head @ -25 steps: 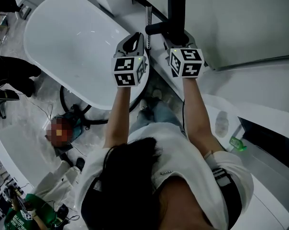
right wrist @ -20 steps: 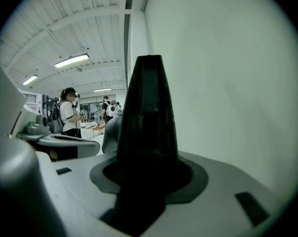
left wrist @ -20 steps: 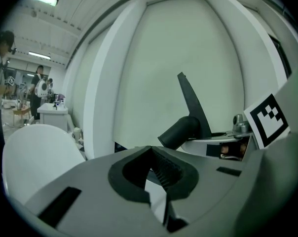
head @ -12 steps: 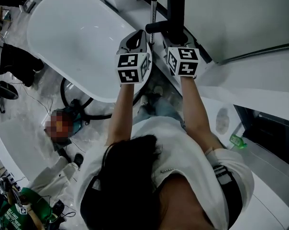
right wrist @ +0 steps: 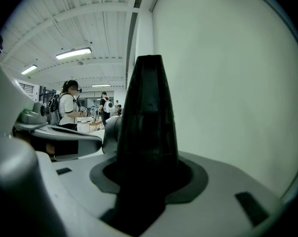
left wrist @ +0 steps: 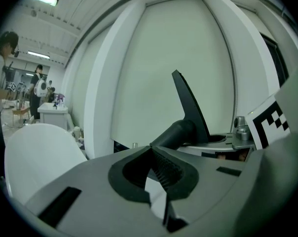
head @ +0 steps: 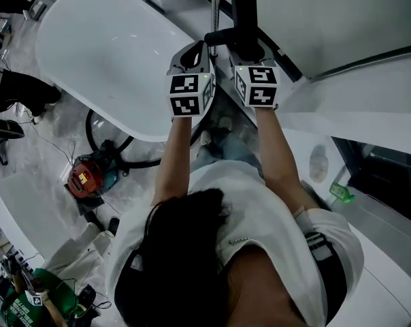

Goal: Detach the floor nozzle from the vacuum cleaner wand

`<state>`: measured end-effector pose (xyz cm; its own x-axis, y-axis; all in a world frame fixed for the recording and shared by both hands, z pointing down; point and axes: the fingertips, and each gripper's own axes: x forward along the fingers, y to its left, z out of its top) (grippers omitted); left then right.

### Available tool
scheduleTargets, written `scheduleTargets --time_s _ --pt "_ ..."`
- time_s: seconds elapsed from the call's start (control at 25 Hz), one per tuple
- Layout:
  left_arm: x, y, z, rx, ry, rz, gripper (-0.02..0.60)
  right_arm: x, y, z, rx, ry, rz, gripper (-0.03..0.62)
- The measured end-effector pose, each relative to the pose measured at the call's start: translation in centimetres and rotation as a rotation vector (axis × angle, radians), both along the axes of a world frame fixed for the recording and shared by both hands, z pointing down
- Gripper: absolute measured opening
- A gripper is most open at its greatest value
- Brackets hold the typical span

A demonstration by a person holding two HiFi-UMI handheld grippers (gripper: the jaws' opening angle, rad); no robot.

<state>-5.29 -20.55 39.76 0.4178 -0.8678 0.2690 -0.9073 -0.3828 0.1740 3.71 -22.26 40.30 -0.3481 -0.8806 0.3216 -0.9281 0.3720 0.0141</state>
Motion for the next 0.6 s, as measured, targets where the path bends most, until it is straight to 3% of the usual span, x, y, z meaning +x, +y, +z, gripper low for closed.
scheduleTargets --time_s 0.6 --pt "0.8 1.2 0.2 0.012 0.012 -0.031 0.003 1.2 1.9 0.0 0.028 0.052 0.007 0.206"
